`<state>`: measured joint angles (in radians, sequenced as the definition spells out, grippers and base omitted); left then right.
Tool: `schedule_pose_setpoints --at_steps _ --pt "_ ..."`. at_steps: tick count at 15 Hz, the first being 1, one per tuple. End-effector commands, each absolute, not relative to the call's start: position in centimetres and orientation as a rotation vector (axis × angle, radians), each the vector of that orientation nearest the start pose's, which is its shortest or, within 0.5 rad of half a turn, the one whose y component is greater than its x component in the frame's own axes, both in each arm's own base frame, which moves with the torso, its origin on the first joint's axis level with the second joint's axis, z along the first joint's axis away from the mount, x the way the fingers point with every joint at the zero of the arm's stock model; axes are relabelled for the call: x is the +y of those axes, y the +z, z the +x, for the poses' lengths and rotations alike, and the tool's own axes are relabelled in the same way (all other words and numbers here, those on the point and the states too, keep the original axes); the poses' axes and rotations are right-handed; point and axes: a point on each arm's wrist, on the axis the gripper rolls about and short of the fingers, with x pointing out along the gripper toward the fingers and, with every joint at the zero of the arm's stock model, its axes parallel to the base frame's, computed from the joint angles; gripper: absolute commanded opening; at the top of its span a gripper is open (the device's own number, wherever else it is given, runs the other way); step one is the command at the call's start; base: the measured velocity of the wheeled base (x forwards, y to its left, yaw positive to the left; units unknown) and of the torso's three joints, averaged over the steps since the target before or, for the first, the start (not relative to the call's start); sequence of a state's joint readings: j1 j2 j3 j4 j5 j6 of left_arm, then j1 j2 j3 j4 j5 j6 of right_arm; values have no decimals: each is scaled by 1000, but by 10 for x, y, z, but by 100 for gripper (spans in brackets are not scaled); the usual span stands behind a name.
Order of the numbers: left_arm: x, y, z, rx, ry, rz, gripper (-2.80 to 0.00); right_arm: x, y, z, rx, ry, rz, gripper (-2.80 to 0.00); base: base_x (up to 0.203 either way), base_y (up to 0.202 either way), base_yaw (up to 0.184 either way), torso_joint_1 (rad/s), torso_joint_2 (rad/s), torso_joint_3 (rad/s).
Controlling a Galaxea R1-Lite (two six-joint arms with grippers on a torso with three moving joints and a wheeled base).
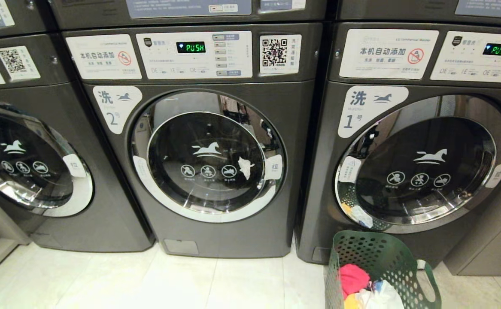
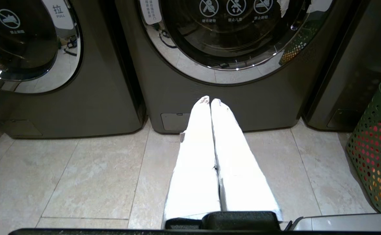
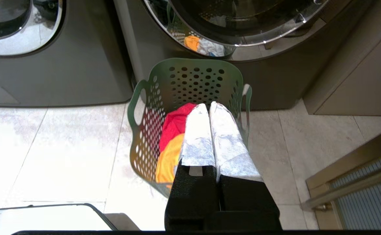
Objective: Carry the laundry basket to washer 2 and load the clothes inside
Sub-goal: Open the lid of the washing machine
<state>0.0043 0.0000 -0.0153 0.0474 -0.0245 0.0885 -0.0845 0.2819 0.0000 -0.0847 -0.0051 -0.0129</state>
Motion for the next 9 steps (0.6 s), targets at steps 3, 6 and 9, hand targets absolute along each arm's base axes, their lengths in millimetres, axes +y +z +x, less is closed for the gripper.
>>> schedule_pose_setpoints --at_steps 3,6,9 --pt "-1 75 -24 33 -21 90 -280 0 78 1 232 -85 -5 -280 -86 0 2 -2 2 1" --pt "-1 75 -24 33 -23 90 -280 0 78 1 231 -86 -3 -280 0 0 0 0 0 0" --pt "-1 75 -24 33 -23 92 -280 0 78 1 230 -87 0 -280 0 0 0 0 0 0"
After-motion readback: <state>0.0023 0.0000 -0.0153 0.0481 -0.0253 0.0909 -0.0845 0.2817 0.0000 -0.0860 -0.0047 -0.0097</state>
